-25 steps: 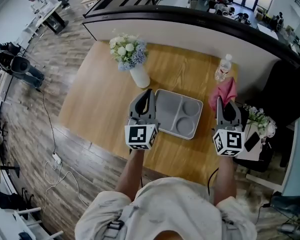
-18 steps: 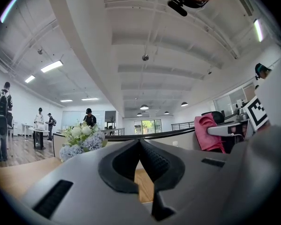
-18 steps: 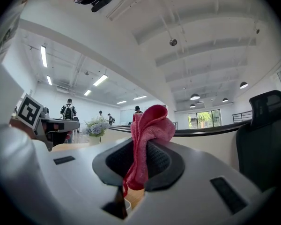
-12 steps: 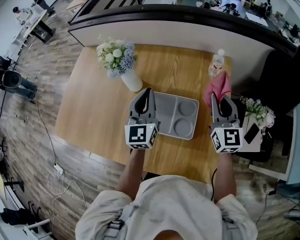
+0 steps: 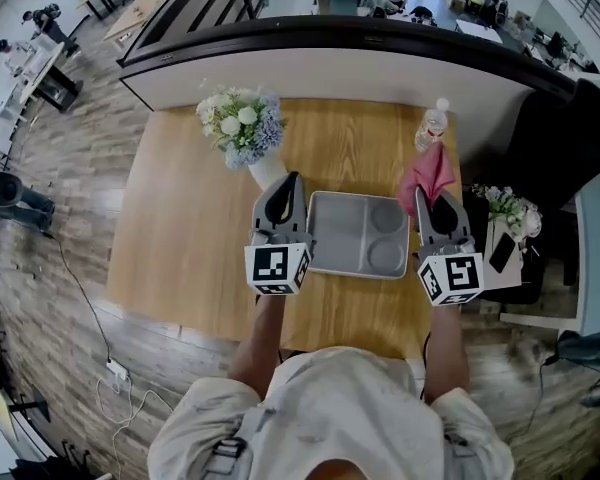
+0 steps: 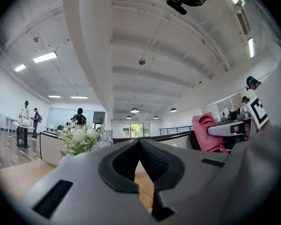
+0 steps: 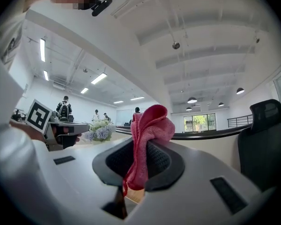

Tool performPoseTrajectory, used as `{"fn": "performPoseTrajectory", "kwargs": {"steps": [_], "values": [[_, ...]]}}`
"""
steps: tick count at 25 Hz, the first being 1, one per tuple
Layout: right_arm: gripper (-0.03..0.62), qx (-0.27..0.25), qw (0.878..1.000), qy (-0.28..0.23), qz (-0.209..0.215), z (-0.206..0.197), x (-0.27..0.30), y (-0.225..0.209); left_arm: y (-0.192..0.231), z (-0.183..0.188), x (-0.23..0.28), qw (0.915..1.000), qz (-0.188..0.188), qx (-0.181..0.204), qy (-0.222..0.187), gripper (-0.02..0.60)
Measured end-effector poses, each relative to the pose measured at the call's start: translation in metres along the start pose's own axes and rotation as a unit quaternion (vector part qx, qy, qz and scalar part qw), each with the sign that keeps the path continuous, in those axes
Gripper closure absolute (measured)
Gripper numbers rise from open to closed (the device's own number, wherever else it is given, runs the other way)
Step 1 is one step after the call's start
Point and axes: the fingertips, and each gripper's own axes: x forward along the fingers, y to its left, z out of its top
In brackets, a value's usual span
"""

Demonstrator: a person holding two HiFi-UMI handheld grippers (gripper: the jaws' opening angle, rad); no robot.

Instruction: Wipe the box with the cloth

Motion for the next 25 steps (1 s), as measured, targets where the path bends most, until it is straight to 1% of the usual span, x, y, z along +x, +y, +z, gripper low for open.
{"fn": "performPoseTrajectory", "kwargs": {"steps": [5,12,18,25], "values": [[0.530,-0.003,1.000,0.002,-0.004,-0.001,0.003,0.018,0.015,-0.005,-0.003,0.9997,-0.023,-0.001,-0.007,0.568],[0.530,-0.032,0.999,0.008,-0.023,-0.007,0.001,0.032,0.024,-0.016,-0.004,0.9990,-0.042,-0.007,-0.014,0.568],[0.530,-0.016,0.999,0.008,-0.040,-0.012,-0.001,0.030,0.032,-0.036,-0.007,0.9990,-0.041,-0.018,0.001,0.568],[0.530,-0.032,0.998,0.032,-0.041,-0.021,0.008,0.031,0.030,-0.044,-0.004,0.9985,-0.050,-0.021,0.005,0.568]]}}
